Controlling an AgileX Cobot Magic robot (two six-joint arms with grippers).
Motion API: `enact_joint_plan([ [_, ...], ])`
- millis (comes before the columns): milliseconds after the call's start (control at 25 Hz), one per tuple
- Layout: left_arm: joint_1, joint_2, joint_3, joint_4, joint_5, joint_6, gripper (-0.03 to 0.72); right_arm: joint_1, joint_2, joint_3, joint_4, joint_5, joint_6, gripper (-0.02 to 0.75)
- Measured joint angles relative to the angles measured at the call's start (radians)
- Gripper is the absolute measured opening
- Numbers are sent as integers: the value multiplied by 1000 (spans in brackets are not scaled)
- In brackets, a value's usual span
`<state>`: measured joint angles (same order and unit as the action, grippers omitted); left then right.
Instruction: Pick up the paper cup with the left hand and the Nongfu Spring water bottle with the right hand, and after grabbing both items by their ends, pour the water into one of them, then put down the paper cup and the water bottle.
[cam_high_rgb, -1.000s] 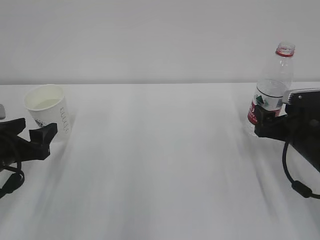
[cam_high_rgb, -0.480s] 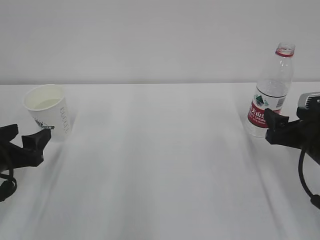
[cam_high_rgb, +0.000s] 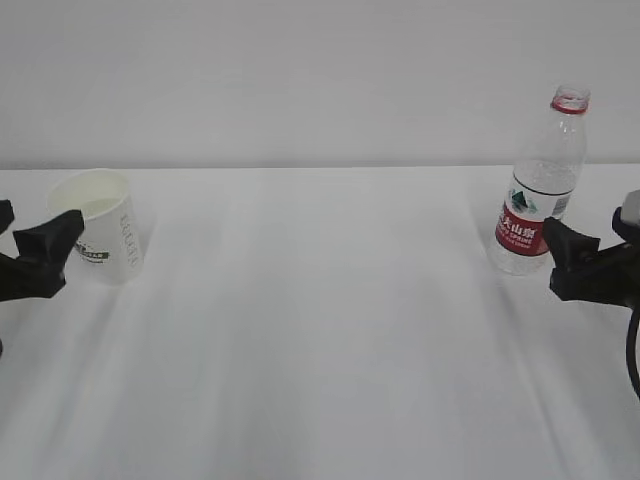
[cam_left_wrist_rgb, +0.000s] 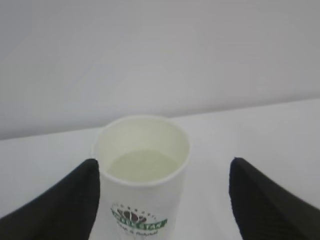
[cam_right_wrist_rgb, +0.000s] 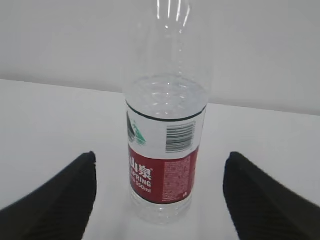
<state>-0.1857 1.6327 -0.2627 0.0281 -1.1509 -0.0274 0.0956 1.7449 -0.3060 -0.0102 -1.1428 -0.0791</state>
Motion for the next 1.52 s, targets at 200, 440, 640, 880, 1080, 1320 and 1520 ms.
enact_joint_plan([
  [200,0,-120,2,0,0,0,587,0,-84,34,-64,0,-2,595],
  [440,0,-259,2,0,42,0,587,0,-191,63,-75,0,-2,594],
  [640,0,-360,6,0,121,0,587,0,-272,71,-69,2,4,594],
  [880,0,-482,10,-36,195,0,587,0,-381,73,-60,74,11,594],
  [1080,0,-604,10,-40,301,0,587,0,-502,75,-60,170,15,594],
  [1320,0,-780,14,-40,478,0,587,0,-676,78,-60,345,15,594],
  [1520,0,-947,3,-41,689,0,587,0,-829,80,-60,518,22,593],
])
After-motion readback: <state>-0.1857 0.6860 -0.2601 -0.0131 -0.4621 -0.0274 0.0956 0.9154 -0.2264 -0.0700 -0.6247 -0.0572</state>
